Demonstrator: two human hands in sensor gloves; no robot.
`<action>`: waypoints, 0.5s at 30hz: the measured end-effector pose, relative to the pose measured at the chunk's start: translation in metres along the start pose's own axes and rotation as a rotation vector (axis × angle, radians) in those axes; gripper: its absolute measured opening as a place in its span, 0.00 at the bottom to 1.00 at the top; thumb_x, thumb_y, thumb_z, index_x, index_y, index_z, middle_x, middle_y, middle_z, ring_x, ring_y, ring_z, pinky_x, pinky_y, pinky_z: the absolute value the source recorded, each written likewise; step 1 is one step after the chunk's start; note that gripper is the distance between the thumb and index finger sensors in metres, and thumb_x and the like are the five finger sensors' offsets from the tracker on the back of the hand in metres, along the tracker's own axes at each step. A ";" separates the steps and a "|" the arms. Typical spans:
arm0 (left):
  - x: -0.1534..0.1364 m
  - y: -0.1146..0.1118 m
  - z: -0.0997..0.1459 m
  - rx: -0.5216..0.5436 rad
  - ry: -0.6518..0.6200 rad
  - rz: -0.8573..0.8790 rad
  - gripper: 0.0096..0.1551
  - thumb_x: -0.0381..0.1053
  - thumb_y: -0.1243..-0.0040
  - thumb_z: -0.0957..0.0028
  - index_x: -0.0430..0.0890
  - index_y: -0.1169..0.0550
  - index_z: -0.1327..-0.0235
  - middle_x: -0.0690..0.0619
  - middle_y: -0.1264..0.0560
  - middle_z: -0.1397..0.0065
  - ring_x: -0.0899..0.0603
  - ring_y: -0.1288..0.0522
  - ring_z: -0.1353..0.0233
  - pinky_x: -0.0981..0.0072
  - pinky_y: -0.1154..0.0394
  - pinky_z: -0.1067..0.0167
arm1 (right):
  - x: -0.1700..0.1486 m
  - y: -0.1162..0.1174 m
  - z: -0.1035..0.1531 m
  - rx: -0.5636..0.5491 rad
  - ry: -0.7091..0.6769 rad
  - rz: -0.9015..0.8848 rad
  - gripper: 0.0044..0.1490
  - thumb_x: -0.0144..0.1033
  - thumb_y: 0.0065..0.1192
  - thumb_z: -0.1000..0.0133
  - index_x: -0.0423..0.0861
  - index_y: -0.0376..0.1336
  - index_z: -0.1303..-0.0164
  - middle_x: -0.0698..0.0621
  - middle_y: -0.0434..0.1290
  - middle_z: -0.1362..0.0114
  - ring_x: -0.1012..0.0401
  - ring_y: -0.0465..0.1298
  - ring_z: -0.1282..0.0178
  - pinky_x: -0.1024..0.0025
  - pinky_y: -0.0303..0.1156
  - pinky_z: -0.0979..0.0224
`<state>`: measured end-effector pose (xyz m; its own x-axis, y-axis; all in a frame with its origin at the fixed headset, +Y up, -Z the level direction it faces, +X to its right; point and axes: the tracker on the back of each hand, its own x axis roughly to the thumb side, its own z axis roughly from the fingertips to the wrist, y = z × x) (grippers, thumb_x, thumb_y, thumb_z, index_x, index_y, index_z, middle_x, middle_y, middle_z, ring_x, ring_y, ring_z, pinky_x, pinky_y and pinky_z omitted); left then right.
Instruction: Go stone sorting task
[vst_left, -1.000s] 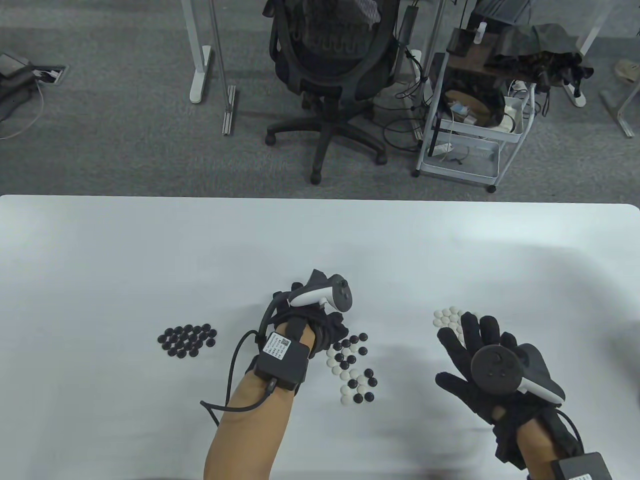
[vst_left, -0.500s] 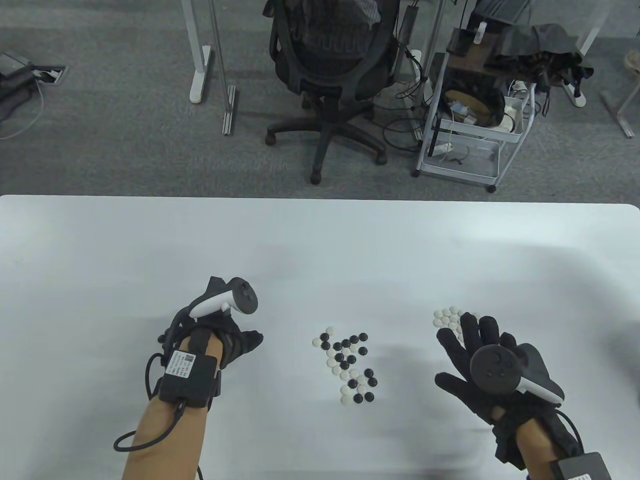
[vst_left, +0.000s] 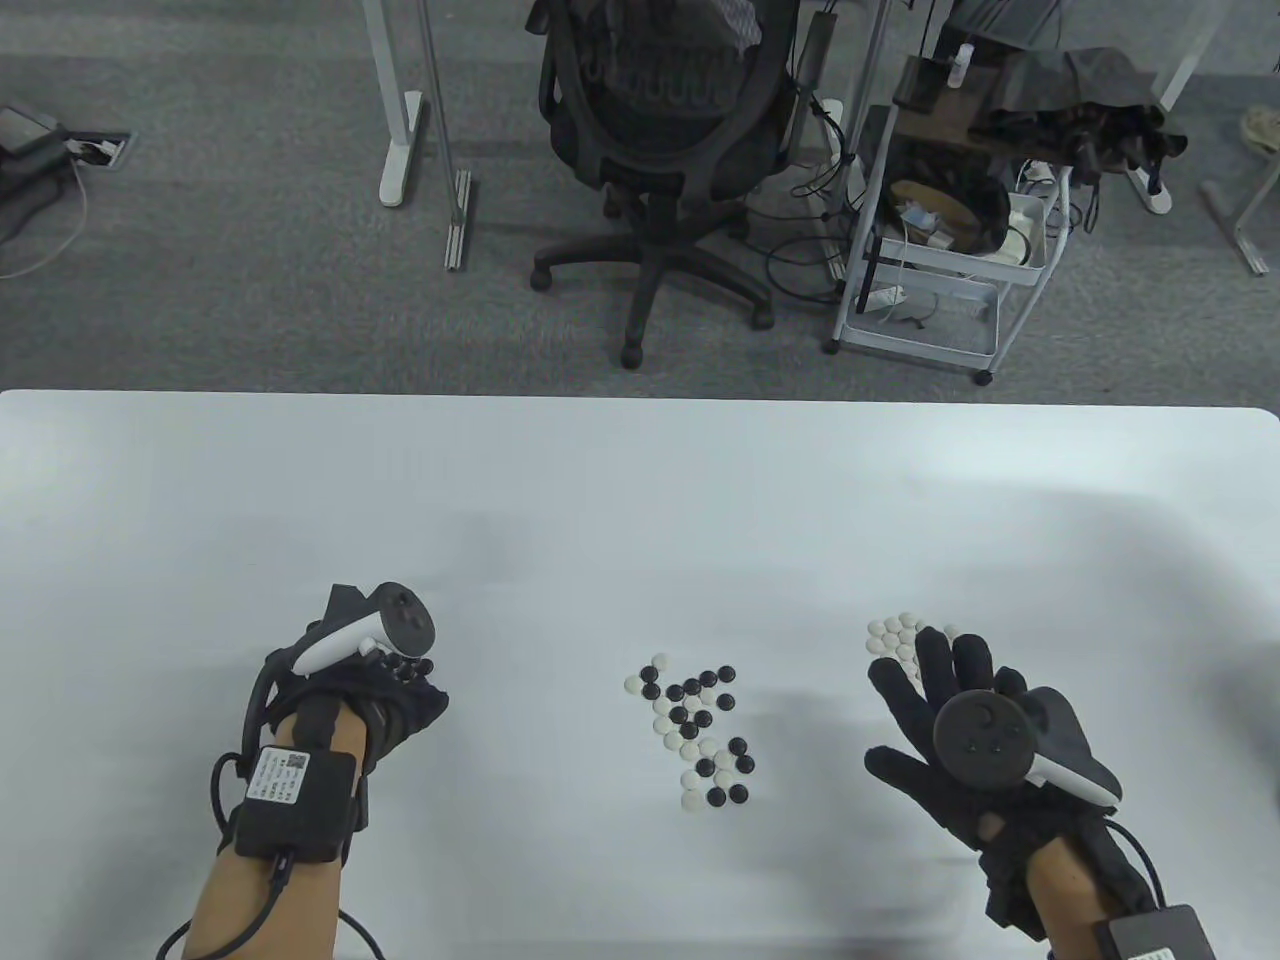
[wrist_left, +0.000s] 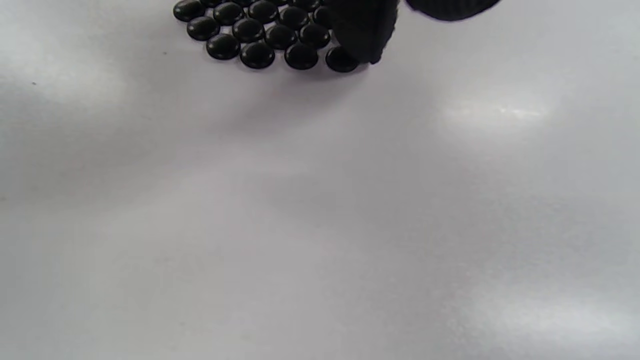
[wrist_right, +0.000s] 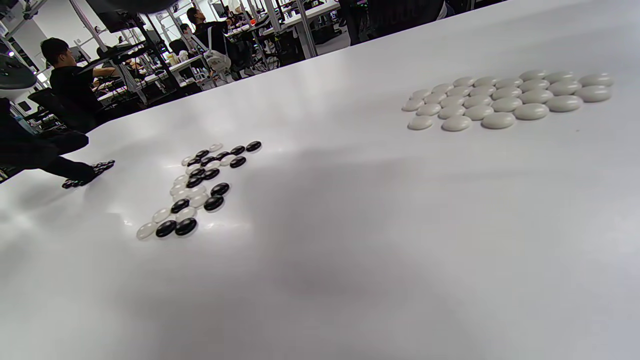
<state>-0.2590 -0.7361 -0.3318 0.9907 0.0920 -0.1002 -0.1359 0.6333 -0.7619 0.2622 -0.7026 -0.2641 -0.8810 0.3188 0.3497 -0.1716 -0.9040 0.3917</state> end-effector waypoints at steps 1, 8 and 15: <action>0.000 0.002 0.002 0.013 -0.010 0.011 0.37 0.60 0.67 0.41 0.54 0.35 0.16 0.32 0.77 0.19 0.21 0.81 0.29 0.14 0.75 0.41 | 0.000 0.000 0.000 0.000 -0.001 0.000 0.51 0.58 0.36 0.39 0.43 0.31 0.14 0.29 0.20 0.21 0.31 0.18 0.29 0.21 0.24 0.37; 0.035 0.026 0.024 0.194 -0.076 -0.023 0.40 0.61 0.68 0.40 0.52 0.44 0.12 0.29 0.77 0.18 0.20 0.81 0.28 0.13 0.74 0.39 | -0.001 -0.001 0.001 -0.004 0.004 -0.004 0.51 0.58 0.36 0.39 0.42 0.31 0.14 0.29 0.20 0.21 0.31 0.18 0.29 0.21 0.23 0.37; 0.115 0.020 0.027 0.159 -0.255 -0.182 0.41 0.62 0.71 0.41 0.51 0.40 0.12 0.28 0.74 0.16 0.19 0.79 0.27 0.13 0.72 0.39 | -0.001 -0.002 0.002 -0.007 0.006 -0.005 0.51 0.58 0.36 0.39 0.43 0.31 0.14 0.29 0.20 0.21 0.31 0.18 0.29 0.22 0.23 0.37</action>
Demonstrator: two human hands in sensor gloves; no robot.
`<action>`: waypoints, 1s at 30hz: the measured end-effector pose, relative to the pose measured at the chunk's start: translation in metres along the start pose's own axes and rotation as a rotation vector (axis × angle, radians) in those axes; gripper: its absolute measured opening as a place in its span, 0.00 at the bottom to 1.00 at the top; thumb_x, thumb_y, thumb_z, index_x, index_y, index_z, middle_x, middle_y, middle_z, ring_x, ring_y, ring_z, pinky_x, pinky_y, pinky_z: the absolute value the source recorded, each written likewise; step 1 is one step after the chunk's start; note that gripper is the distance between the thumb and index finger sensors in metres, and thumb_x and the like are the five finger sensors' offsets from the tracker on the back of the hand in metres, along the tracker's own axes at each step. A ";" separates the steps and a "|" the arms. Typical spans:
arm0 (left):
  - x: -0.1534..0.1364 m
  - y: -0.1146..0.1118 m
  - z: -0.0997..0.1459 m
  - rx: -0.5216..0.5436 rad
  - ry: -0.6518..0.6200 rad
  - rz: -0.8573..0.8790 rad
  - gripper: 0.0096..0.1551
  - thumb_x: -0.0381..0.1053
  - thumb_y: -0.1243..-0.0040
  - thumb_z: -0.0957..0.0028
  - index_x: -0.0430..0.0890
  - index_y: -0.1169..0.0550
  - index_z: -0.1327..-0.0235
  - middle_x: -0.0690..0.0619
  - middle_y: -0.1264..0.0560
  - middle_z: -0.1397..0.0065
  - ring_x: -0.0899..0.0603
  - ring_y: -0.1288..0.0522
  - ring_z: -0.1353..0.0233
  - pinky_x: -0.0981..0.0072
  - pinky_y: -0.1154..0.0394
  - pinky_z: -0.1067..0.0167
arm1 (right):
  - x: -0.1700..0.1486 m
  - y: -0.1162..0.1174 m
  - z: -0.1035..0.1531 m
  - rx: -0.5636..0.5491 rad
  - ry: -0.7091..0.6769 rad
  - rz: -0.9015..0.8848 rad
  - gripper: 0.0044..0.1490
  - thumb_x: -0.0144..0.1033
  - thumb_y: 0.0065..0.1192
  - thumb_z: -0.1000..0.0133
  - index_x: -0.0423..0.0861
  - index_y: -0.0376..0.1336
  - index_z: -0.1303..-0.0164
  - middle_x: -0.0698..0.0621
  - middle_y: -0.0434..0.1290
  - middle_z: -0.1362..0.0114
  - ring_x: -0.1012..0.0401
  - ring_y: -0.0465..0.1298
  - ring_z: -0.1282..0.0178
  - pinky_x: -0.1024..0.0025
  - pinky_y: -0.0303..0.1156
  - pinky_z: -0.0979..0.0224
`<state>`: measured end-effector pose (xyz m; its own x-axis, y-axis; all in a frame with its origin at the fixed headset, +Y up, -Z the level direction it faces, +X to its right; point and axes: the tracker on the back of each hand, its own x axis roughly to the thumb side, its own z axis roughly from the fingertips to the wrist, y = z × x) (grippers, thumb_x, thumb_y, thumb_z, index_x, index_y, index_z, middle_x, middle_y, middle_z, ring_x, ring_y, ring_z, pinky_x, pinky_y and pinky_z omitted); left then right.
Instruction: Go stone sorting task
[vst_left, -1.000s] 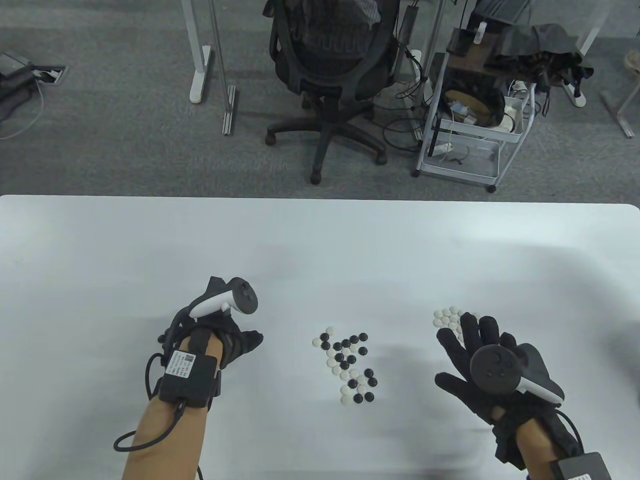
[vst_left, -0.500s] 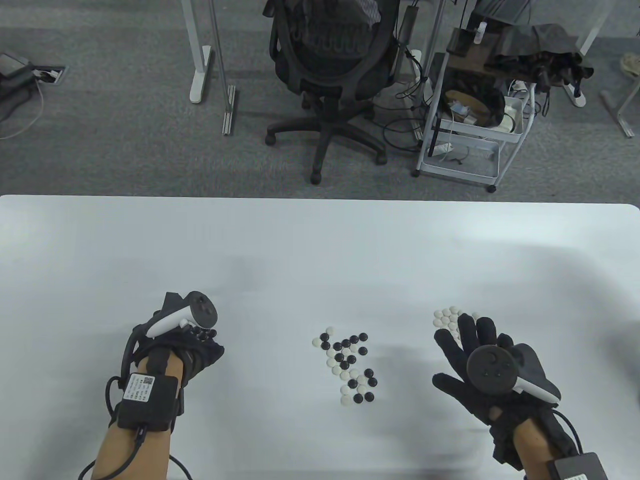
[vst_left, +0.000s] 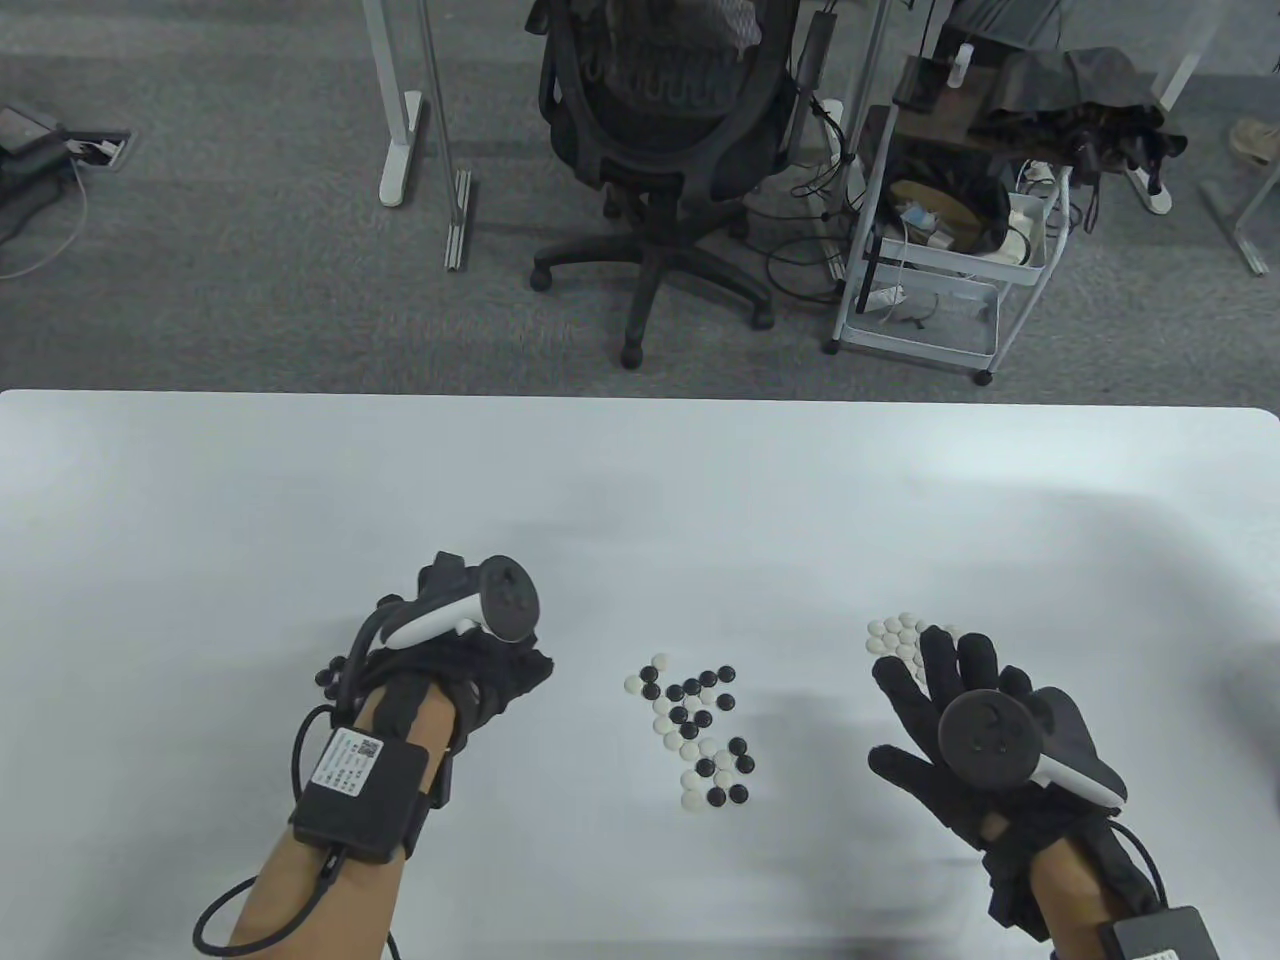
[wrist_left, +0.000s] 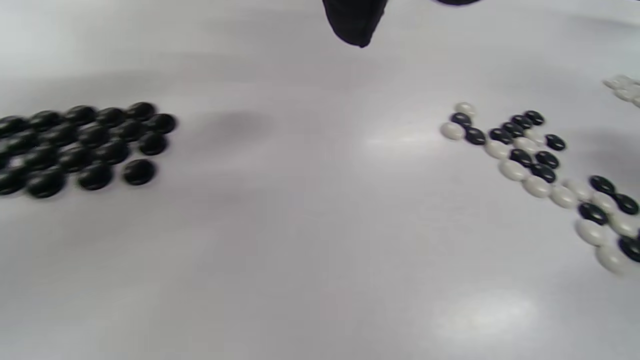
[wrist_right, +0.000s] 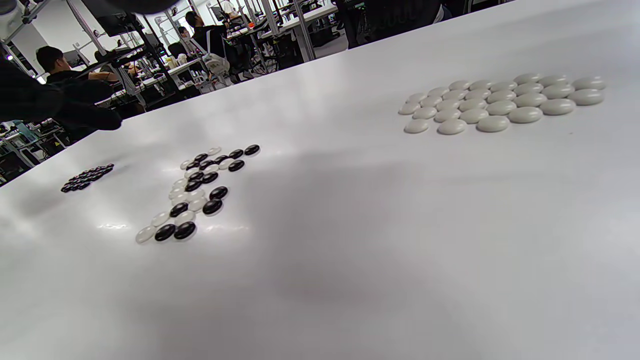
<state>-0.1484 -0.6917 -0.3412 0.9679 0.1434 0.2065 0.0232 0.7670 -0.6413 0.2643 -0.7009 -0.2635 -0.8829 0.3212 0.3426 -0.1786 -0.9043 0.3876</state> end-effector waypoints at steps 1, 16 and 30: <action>0.010 -0.001 -0.005 -0.009 -0.020 -0.022 0.41 0.62 0.71 0.41 0.52 0.40 0.12 0.28 0.74 0.16 0.19 0.79 0.27 0.13 0.72 0.39 | 0.000 0.000 0.000 0.000 0.000 0.000 0.51 0.58 0.36 0.39 0.43 0.31 0.14 0.29 0.19 0.21 0.31 0.18 0.29 0.22 0.23 0.37; 0.075 -0.025 -0.073 -0.133 -0.128 -0.069 0.39 0.61 0.73 0.41 0.55 0.44 0.13 0.28 0.76 0.18 0.20 0.80 0.28 0.13 0.73 0.40 | -0.002 -0.001 0.001 -0.006 -0.003 -0.009 0.51 0.58 0.36 0.39 0.43 0.31 0.14 0.29 0.20 0.21 0.31 0.18 0.29 0.22 0.23 0.37; -0.022 -0.014 -0.057 -0.133 0.165 0.076 0.40 0.61 0.72 0.41 0.54 0.40 0.13 0.30 0.76 0.18 0.20 0.80 0.28 0.13 0.74 0.40 | -0.003 -0.002 0.003 -0.008 -0.002 -0.010 0.51 0.58 0.36 0.39 0.43 0.31 0.14 0.29 0.20 0.21 0.31 0.18 0.29 0.22 0.23 0.37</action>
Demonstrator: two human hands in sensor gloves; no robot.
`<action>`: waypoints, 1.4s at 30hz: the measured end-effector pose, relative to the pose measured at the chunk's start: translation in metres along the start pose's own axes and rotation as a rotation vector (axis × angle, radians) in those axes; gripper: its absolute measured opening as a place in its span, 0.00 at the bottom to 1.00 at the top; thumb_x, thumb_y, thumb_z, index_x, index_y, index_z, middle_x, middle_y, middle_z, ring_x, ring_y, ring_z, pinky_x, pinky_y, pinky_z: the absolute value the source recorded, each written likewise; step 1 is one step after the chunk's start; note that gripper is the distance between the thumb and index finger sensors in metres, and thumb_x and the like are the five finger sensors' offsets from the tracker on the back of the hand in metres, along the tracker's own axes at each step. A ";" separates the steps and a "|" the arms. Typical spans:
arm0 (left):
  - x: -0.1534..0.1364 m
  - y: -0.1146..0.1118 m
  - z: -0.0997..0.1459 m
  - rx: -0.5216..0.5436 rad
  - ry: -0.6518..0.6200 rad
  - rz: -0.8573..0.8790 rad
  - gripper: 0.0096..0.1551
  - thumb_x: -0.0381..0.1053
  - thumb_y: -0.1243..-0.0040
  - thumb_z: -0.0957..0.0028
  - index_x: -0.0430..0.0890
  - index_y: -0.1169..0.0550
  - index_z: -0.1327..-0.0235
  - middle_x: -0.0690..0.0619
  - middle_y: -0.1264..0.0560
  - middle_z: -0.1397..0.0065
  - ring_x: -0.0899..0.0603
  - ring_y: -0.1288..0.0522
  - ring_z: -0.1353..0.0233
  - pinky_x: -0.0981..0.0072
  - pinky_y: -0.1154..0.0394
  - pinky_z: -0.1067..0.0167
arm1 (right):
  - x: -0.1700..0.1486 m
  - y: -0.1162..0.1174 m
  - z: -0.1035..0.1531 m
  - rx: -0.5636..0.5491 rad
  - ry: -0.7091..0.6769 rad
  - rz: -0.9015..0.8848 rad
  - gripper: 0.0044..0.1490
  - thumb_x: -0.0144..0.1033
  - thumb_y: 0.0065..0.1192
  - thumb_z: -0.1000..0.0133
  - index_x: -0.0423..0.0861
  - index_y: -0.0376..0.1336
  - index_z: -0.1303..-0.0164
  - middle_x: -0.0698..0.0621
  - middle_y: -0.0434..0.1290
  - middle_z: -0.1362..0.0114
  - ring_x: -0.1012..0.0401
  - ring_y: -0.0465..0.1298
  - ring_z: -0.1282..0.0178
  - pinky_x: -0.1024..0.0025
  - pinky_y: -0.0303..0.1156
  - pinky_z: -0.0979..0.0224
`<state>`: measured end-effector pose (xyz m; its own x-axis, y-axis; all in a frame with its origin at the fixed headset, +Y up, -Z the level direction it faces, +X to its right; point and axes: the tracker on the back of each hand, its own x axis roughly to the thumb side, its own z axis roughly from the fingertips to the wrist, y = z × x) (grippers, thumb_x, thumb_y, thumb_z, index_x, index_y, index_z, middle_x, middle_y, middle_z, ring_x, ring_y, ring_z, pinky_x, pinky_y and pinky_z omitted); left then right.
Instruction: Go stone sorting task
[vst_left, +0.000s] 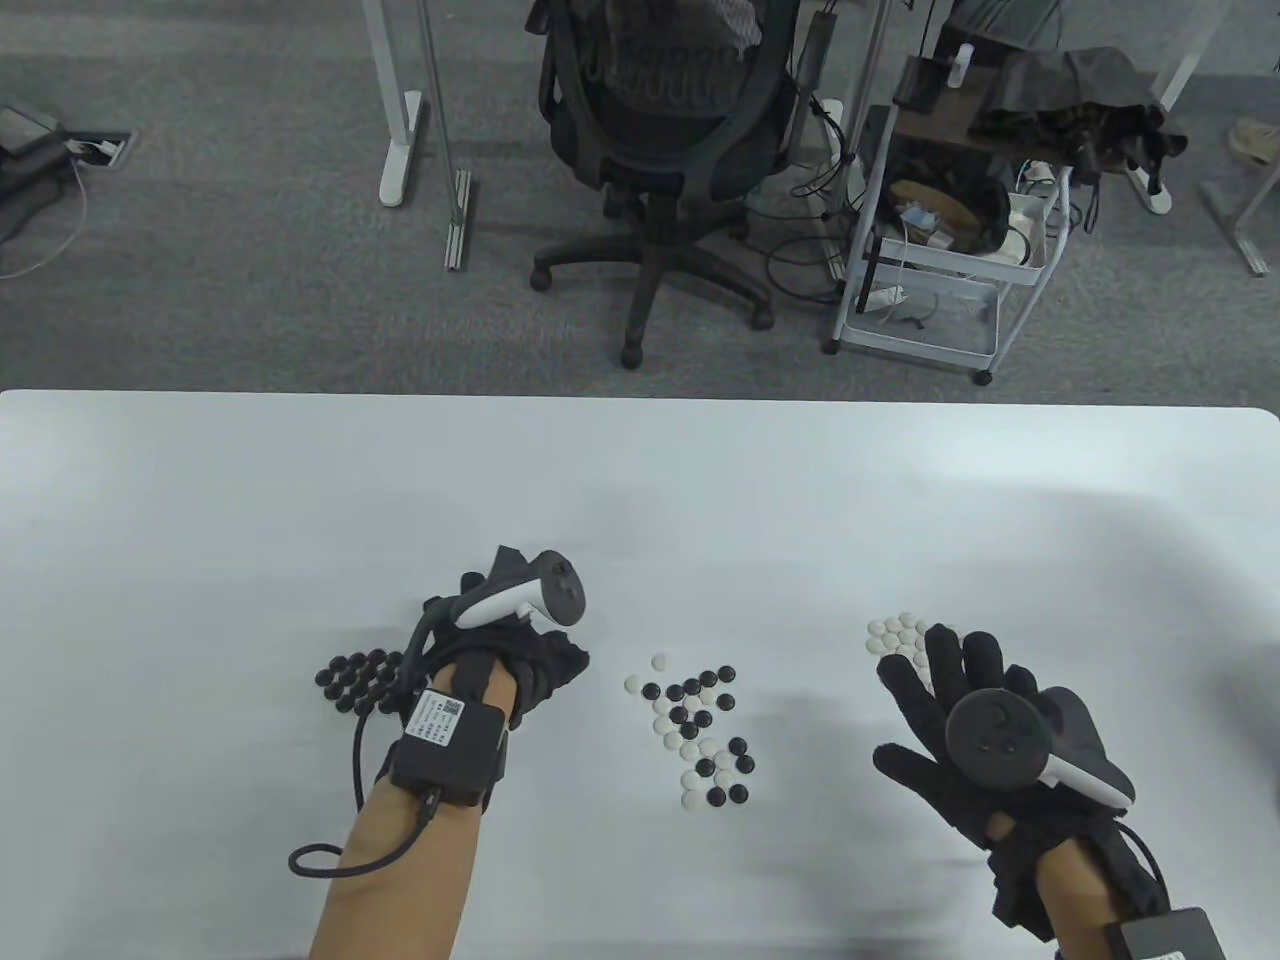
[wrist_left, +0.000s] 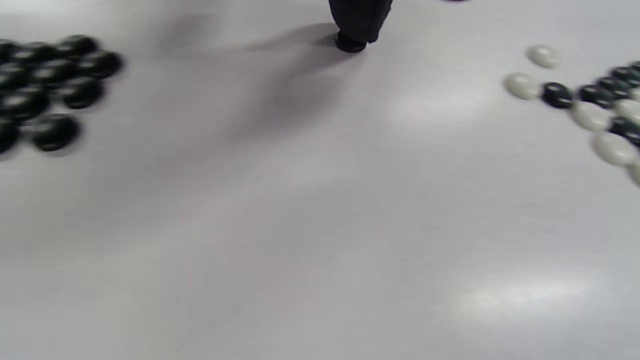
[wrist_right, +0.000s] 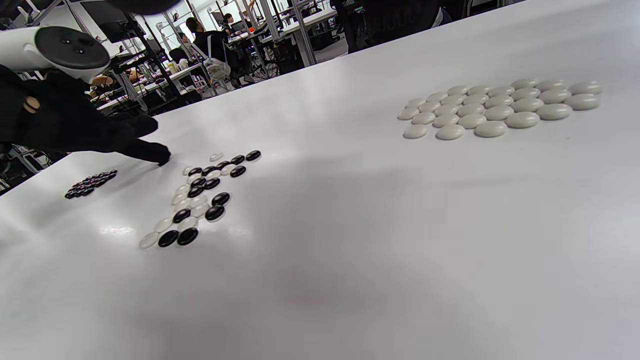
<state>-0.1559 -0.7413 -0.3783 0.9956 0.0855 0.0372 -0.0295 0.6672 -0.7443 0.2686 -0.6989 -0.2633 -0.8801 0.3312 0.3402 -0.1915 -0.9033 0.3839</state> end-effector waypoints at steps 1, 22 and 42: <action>-0.011 0.001 0.002 -0.002 0.030 0.016 0.40 0.61 0.72 0.41 0.54 0.39 0.13 0.30 0.76 0.18 0.20 0.80 0.28 0.13 0.74 0.41 | 0.000 0.000 0.000 0.001 0.000 0.001 0.51 0.58 0.36 0.39 0.42 0.31 0.14 0.29 0.20 0.21 0.31 0.18 0.29 0.22 0.23 0.37; -0.079 -0.003 0.014 0.003 0.200 0.147 0.41 0.61 0.71 0.41 0.51 0.40 0.12 0.30 0.78 0.19 0.20 0.81 0.28 0.13 0.75 0.41 | 0.002 0.001 -0.002 0.020 0.009 0.005 0.51 0.58 0.36 0.39 0.43 0.31 0.14 0.29 0.20 0.21 0.31 0.18 0.29 0.22 0.23 0.37; 0.106 0.012 0.013 0.014 -0.324 -0.096 0.39 0.61 0.69 0.40 0.53 0.38 0.14 0.28 0.73 0.16 0.19 0.77 0.26 0.13 0.71 0.38 | 0.001 -0.001 -0.001 0.013 0.025 0.007 0.51 0.58 0.36 0.39 0.42 0.31 0.14 0.29 0.19 0.21 0.31 0.18 0.30 0.22 0.22 0.38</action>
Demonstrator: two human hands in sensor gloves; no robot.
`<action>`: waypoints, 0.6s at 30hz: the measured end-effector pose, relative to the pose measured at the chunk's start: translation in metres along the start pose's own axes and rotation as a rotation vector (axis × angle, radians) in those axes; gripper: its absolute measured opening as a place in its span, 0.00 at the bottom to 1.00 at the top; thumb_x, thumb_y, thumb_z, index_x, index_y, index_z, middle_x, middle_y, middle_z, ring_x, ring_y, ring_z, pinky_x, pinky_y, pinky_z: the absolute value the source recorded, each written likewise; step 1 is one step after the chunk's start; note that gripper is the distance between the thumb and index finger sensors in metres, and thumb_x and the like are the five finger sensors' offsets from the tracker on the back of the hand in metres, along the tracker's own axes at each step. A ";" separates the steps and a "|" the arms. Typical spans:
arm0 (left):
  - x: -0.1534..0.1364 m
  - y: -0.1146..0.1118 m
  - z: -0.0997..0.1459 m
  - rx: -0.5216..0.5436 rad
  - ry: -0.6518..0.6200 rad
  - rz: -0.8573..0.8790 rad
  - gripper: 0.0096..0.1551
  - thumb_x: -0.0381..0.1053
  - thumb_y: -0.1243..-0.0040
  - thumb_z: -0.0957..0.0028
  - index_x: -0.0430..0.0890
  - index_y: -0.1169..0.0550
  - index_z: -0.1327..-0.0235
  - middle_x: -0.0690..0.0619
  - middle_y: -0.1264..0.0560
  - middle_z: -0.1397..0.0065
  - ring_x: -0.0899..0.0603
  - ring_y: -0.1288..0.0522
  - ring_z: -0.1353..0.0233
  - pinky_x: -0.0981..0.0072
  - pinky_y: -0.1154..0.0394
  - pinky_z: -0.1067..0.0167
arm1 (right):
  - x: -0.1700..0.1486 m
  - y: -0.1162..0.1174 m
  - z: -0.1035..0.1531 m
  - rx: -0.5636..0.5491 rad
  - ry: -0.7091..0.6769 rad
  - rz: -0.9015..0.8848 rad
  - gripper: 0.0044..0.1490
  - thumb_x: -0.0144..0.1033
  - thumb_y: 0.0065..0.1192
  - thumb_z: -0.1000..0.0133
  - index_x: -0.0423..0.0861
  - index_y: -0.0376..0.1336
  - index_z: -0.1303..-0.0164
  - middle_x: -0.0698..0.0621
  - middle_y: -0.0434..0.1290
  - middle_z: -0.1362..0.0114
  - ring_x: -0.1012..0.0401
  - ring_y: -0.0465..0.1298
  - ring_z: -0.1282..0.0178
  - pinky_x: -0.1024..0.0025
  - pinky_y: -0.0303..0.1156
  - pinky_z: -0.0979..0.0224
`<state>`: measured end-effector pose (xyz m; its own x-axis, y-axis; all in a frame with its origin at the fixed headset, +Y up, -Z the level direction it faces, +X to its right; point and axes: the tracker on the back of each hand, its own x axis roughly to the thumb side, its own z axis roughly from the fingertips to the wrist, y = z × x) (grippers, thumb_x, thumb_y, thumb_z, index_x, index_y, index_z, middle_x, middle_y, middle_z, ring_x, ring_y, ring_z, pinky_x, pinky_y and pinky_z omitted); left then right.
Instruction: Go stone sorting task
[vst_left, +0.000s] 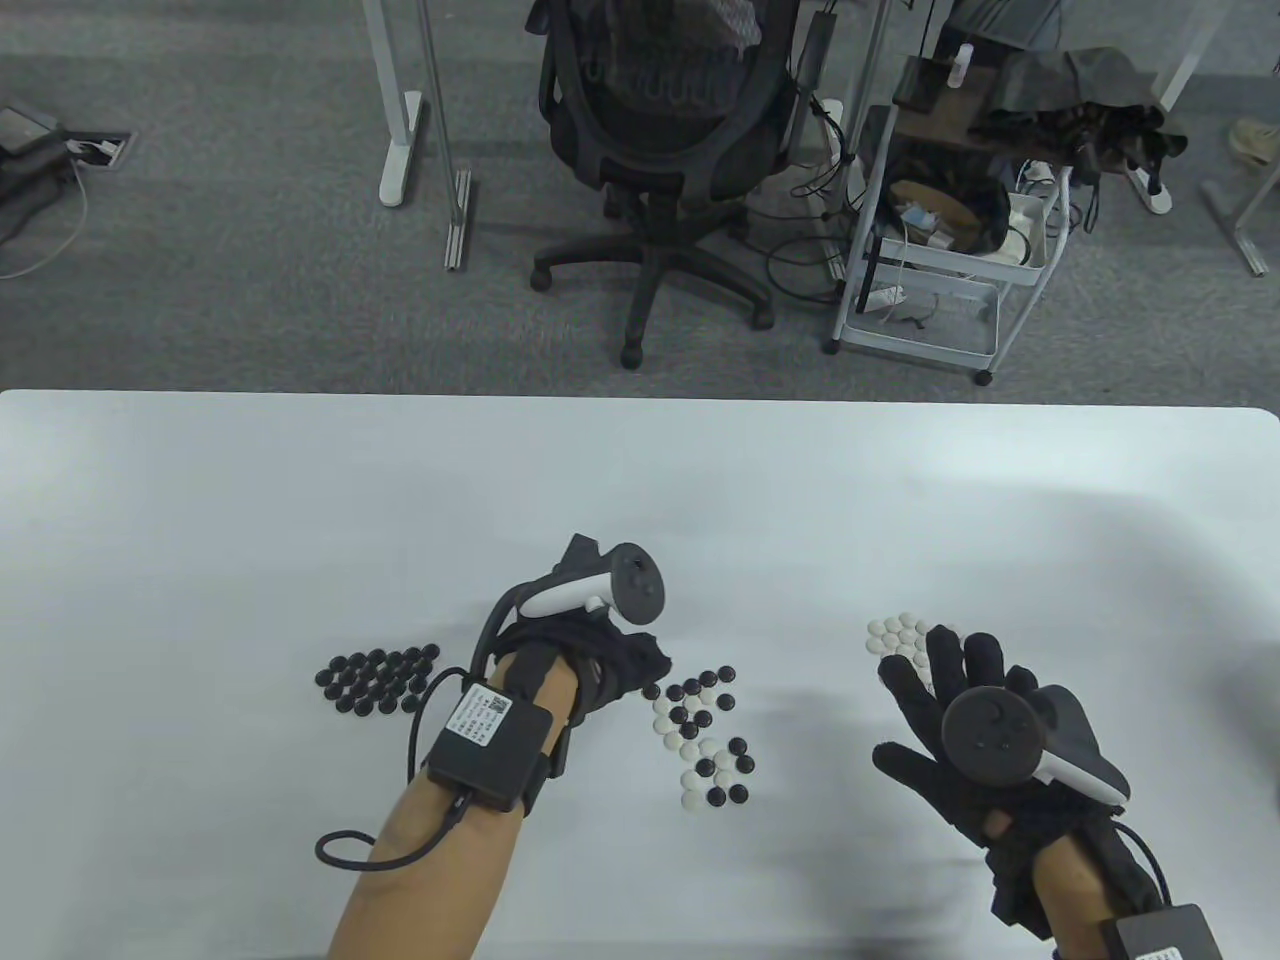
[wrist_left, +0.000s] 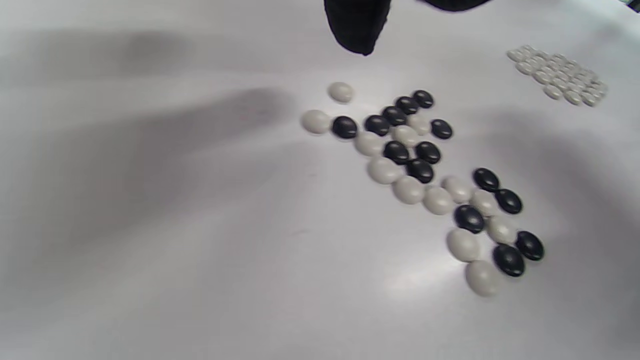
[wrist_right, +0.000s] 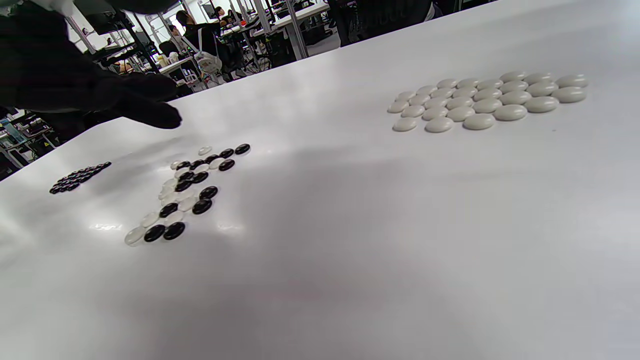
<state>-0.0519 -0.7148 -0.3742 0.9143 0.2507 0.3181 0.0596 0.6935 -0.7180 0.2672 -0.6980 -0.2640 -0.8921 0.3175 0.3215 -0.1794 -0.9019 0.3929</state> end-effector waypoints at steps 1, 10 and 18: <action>0.006 -0.001 -0.005 -0.003 -0.012 -0.005 0.39 0.61 0.69 0.40 0.53 0.38 0.14 0.28 0.73 0.16 0.19 0.77 0.27 0.13 0.71 0.38 | 0.000 0.000 0.000 -0.003 0.000 0.001 0.51 0.58 0.36 0.39 0.43 0.31 0.14 0.29 0.19 0.21 0.31 0.18 0.30 0.22 0.22 0.38; 0.039 -0.016 -0.049 -0.067 -0.075 -0.010 0.38 0.61 0.70 0.40 0.56 0.42 0.14 0.29 0.76 0.17 0.20 0.80 0.28 0.13 0.73 0.39 | -0.003 -0.004 0.003 -0.021 0.003 -0.011 0.51 0.58 0.36 0.39 0.43 0.31 0.14 0.29 0.19 0.21 0.31 0.18 0.30 0.22 0.22 0.38; 0.000 -0.004 -0.049 -0.029 0.100 0.007 0.38 0.61 0.71 0.41 0.57 0.42 0.14 0.31 0.76 0.18 0.21 0.81 0.28 0.13 0.73 0.39 | -0.003 -0.005 0.004 -0.023 0.009 -0.016 0.51 0.58 0.36 0.39 0.43 0.31 0.14 0.29 0.19 0.21 0.31 0.18 0.30 0.22 0.22 0.38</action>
<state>-0.0326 -0.7505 -0.4014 0.9502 0.1858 0.2502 0.0629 0.6720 -0.7379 0.2724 -0.6930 -0.2630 -0.8928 0.3295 0.3072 -0.2030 -0.9031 0.3784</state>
